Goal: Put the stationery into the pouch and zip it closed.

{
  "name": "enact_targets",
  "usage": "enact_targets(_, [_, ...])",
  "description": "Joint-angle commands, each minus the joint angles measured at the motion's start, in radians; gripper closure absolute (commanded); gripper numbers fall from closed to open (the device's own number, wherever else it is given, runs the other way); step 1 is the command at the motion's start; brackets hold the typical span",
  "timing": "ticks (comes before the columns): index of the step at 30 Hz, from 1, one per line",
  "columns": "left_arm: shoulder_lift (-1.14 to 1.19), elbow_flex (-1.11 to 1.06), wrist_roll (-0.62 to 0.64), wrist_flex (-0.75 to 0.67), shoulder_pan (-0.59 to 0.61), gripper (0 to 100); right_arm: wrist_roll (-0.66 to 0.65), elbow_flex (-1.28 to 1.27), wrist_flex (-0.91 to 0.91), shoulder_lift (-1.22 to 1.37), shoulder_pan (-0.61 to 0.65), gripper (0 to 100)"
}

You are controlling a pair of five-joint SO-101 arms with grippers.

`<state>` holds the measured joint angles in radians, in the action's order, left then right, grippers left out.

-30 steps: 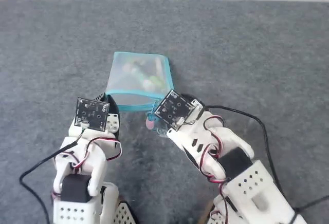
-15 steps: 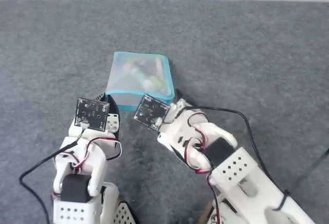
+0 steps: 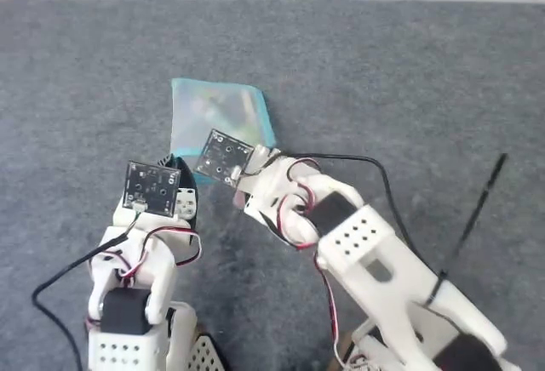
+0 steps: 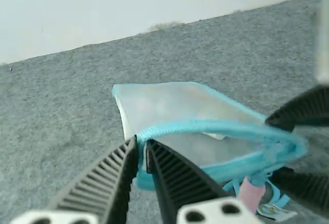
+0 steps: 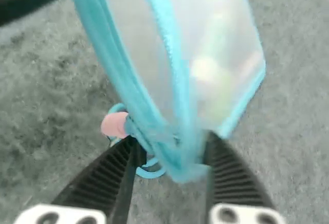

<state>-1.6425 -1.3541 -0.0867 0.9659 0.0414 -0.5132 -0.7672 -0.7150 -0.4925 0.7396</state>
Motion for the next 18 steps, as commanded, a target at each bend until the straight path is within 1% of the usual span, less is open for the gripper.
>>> enact_targets(1, [0.011, 0.019, 0.018, -0.035, 0.0, 99, -0.005, 0.078, 0.025, 0.013, -0.062, 99.4])
enact_targets(3, [0.011, 0.019, 0.021, -0.035, 0.0, 99, 0.014, 0.095, 0.025, 0.018, -0.108, 99.3])
enact_targets(5, [0.005, 0.022, 0.032, -0.035, 0.0, 98, 0.075, 0.114, 0.024, 0.018, -0.156, 99.1])
enact_targets(7, [0.003, 0.027, 0.068, -0.035, 0.003, 92, 0.12, 0.135, 0.018, 0.018, -0.194, 99.1])
enact_targets(9, [0.002, 0.036, 0.074, -0.035, 0.008, 84, 0.15, 0.158, -0.002, 0.018, -0.225, 99.1])
enact_targets(11, [0.002, 0.071, 0.074, -0.011, 0.009, 79, 0.169, 0.181, -0.041, 0.019, -0.243, 99.1])
enact_targets(13, [0.002, 0.124, 0.075, 0.029, 0.009, 79, 0.17, 0.201, -0.076, 0.019, -0.246, 99.1])
enact_targets(18, [0.002, 0.209, 0.071, 0.15, 0.006, 79, 0.221, 0.249, -0.107, 0.019, -0.263, 99.1])
